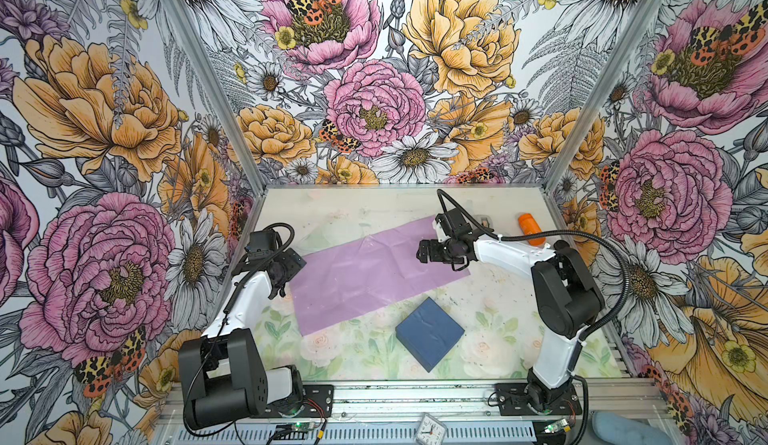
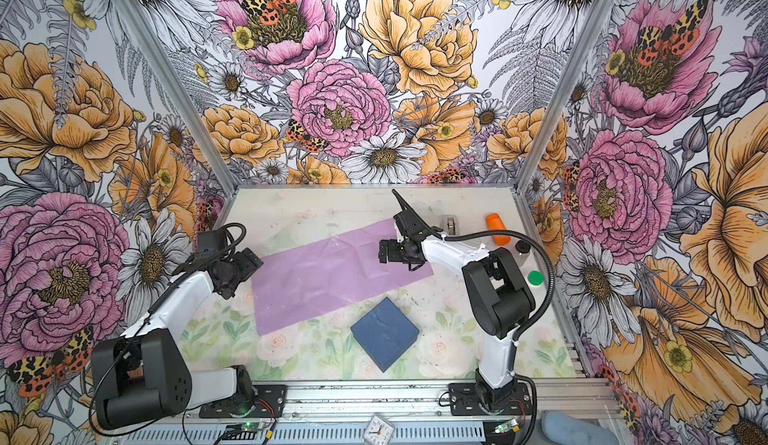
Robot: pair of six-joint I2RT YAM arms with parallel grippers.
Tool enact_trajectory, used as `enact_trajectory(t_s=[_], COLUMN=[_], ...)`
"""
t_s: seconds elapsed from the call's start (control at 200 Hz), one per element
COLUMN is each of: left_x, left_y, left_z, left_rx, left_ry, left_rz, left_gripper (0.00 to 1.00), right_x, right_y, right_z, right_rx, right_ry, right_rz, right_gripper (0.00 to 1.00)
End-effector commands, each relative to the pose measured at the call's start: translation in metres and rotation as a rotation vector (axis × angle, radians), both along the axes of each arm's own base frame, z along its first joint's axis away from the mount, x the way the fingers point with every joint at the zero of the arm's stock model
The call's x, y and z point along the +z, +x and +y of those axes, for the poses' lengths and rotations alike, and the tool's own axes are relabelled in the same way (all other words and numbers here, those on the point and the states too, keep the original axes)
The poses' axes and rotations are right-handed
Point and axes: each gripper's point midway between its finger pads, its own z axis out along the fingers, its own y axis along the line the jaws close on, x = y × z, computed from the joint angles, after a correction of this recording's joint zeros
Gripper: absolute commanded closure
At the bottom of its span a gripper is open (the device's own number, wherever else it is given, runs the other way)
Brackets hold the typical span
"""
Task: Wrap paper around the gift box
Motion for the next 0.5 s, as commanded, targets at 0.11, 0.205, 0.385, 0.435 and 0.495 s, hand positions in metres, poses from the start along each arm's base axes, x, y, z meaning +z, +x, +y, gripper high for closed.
enact_trajectory(t_s=[0.11,0.205,0.385,0.435,0.495], left_x=[-0.015,-0.022,-0.037,-0.041,-0.044], left_y=[0.007,0.009,0.017,0.02,0.024], left_z=[0.002,0.002,-0.005,-0.008,-0.015], left_rx=[0.031,0.026,0.001,-0.01,-0.03], left_ry=[-0.036,-0.042,-0.079,-0.093,-0.102], left_rz=[-0.013,0.001,0.015,0.019,0.022], left_gripper=[0.09,0.1,0.14,0.16,0.17], right_x=[-0.026,-0.037,-0.05,-0.05,-0.048], right_y=[0.009,0.004,-0.012,-0.016,-0.019], right_z=[-0.013,-0.025,-0.046,-0.05,-0.053], right_rx=[-0.064,-0.101,-0.151,-0.163,-0.178], right_ry=[-0.051,-0.068,-0.107,-0.109,-0.105], right_rz=[0.053,0.082,0.121,0.124,0.126], right_gripper=[0.02,0.02,0.02,0.02,0.02])
